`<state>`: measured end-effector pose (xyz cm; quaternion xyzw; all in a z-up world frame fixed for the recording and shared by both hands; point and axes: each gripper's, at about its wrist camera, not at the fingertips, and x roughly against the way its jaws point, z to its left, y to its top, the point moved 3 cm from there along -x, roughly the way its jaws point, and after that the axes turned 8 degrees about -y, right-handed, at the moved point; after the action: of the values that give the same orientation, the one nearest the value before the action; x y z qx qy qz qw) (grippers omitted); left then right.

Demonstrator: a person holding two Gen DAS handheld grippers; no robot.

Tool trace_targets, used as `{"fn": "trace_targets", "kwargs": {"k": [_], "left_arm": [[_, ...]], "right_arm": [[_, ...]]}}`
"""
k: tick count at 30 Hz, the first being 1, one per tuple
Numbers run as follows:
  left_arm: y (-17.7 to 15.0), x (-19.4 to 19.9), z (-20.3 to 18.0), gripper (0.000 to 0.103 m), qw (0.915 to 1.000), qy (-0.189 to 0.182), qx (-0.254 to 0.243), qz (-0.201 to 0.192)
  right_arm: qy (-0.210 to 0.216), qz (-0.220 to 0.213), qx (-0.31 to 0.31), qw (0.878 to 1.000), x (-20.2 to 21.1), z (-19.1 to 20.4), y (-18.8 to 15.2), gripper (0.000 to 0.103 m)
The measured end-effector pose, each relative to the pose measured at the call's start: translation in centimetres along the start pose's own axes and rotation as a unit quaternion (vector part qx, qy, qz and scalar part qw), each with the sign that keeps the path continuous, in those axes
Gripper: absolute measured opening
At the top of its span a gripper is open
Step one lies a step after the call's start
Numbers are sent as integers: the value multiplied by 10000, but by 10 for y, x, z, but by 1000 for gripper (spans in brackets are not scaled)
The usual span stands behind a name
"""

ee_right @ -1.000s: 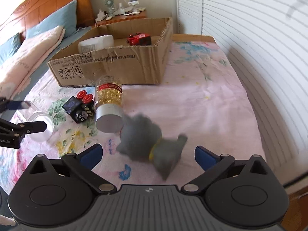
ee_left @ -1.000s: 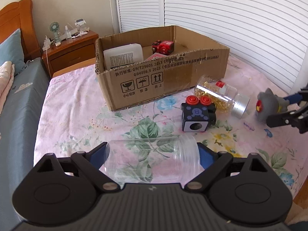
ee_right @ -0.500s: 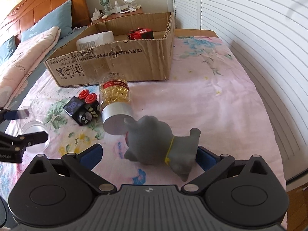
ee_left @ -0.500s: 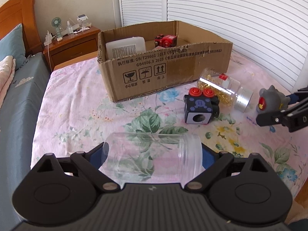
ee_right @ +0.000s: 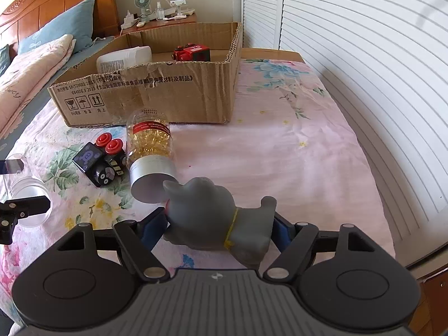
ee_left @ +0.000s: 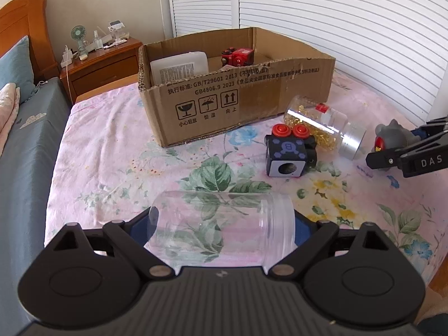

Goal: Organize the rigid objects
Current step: 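Lift the clear jar with left tool while right tool lifts the grey cat, then carry jar with left tool and cat with right tool into the box, release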

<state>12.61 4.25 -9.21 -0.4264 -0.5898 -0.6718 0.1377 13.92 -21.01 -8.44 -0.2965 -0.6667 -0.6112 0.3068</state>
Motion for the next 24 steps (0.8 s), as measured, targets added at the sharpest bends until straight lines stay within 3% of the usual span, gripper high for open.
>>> {"fn": "trace_targets", "kwargs": {"k": [24], "left_arm": [[45, 35, -7, 93, 9998, -73, -162, -89]], "right_arm": [[435, -101, 454, 9980, 38, -26, 24, 79]]}}
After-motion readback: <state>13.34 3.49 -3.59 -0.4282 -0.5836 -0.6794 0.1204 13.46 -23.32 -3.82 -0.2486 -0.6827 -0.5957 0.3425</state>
